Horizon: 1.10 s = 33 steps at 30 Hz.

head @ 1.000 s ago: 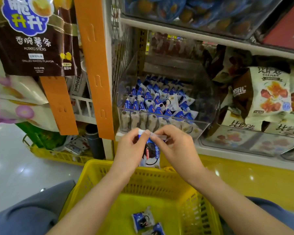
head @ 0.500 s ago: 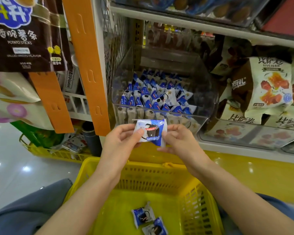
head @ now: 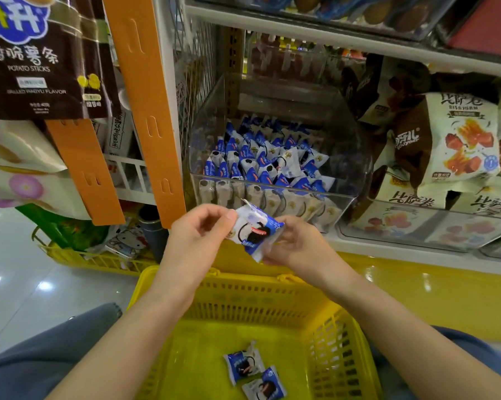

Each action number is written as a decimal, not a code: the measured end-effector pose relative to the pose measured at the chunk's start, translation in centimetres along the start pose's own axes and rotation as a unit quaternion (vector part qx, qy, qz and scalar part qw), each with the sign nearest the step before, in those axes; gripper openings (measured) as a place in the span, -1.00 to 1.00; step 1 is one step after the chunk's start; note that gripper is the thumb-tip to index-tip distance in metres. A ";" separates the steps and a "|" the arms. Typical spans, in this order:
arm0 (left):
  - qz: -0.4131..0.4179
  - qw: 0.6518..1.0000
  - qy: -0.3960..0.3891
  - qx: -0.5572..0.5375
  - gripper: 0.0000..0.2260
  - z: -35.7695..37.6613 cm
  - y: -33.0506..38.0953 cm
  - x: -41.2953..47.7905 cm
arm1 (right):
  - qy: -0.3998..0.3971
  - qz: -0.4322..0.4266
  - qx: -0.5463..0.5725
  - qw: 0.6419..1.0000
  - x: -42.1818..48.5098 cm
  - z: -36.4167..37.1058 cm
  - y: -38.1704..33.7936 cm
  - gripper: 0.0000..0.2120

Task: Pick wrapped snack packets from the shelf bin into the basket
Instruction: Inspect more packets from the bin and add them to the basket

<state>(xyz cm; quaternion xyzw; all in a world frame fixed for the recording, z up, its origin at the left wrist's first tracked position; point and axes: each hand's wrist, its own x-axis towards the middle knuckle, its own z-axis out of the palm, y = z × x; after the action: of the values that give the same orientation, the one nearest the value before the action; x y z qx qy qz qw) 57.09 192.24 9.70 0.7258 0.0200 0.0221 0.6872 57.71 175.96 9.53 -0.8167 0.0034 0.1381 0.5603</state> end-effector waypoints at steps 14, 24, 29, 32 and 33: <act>0.195 0.962 0.001 0.193 -0.93 0.9 -0.1 -0.7 | 0.063 -0.180 -0.074 0.979 -0.3 0.8 -0.6 -0.83; 0.036 0.994 -0.057 0.081 -0.84 1.2 0.0 0.0 | 0.137 -0.291 -0.193 0.927 -0.7 0.7 -0.3 -0.95; 0.080 0.985 0.014 0.151 -0.92 1.5 -0.6 0.2 | 0.192 -0.240 -0.145 0.940 -0.3 0.4 -0.2 -0.93; 0.130 0.965 0.004 0.227 -0.80 1.7 -1.1 -0.1 | 0.233 -0.186 -0.107 0.949 0.2 0.0 -0.3 -0.88; 0.126 0.964 -0.023 0.235 -0.81 1.9 -1.3 -0.3 | 0.233 -0.171 -0.096 0.952 0.3 0.0 -0.3 -0.90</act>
<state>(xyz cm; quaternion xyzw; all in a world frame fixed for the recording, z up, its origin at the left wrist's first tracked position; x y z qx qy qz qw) 56.92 190.43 8.35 0.8638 -0.0824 0.0867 0.4894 58.08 176.09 9.78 -0.8644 -0.0191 -0.1546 0.4781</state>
